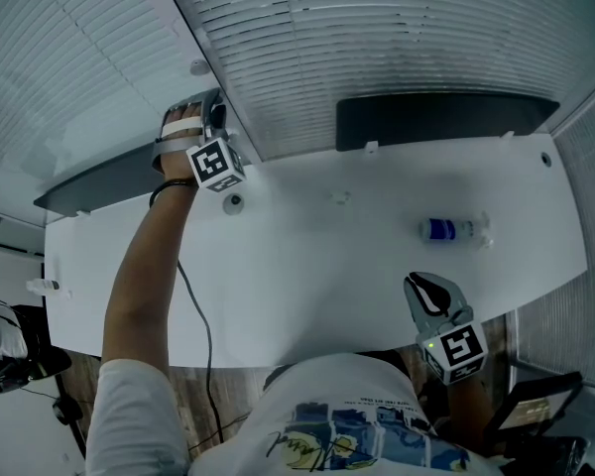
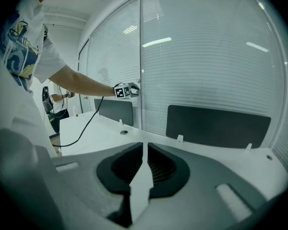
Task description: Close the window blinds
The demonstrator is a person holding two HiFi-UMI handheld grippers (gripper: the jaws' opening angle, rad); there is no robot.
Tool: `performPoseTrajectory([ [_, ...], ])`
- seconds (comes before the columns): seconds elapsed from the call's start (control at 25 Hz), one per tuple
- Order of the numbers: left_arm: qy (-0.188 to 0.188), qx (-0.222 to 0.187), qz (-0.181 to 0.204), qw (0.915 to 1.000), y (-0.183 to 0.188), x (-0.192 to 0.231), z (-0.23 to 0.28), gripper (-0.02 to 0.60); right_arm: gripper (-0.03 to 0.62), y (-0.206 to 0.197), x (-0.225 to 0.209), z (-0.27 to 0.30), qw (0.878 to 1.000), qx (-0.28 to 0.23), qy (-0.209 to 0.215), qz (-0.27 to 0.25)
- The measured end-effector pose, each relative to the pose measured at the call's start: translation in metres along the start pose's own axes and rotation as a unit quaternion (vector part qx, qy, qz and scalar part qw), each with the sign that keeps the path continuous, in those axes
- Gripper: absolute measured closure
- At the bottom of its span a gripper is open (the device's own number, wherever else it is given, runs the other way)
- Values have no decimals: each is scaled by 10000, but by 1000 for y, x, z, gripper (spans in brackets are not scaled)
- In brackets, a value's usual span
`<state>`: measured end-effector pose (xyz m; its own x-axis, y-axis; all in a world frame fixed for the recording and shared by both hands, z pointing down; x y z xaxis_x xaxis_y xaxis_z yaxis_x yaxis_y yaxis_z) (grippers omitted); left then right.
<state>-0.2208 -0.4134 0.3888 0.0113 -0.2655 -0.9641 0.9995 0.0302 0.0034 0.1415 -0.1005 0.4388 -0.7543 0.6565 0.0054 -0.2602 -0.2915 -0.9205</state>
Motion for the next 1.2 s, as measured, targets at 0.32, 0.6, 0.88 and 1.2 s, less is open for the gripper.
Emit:
performPoseTrajectory([
  [0.32, 70, 8, -528, 9986, -4, 4, 3, 446, 574, 1, -1, 2, 10000, 3, -19, 16],
  [0.6, 182, 52, -2004, 9795, -10, 11, 2, 446, 574, 1, 0, 2, 10000, 12, 12, 27],
  [0.88, 405, 157, -4255, 9039, -14, 19, -3, 449, 574, 1, -1, 2, 10000, -52, 18, 12],
  [1.2, 533, 57, -6124, 7887, -23, 23, -7, 449, 574, -1, -1, 2, 10000, -20, 23, 34],
])
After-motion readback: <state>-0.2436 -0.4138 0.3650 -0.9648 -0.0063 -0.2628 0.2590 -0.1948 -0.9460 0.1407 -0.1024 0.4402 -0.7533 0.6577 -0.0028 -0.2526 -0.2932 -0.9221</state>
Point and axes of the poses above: the fingertips, and each gripper's own axes: z forward along the fingers, x to its left, y out of its top, the point moved 3 cm from there along -z, backward along the fingers, and after that the axes turned 5 degrees about -x, right-handed, at the moved point
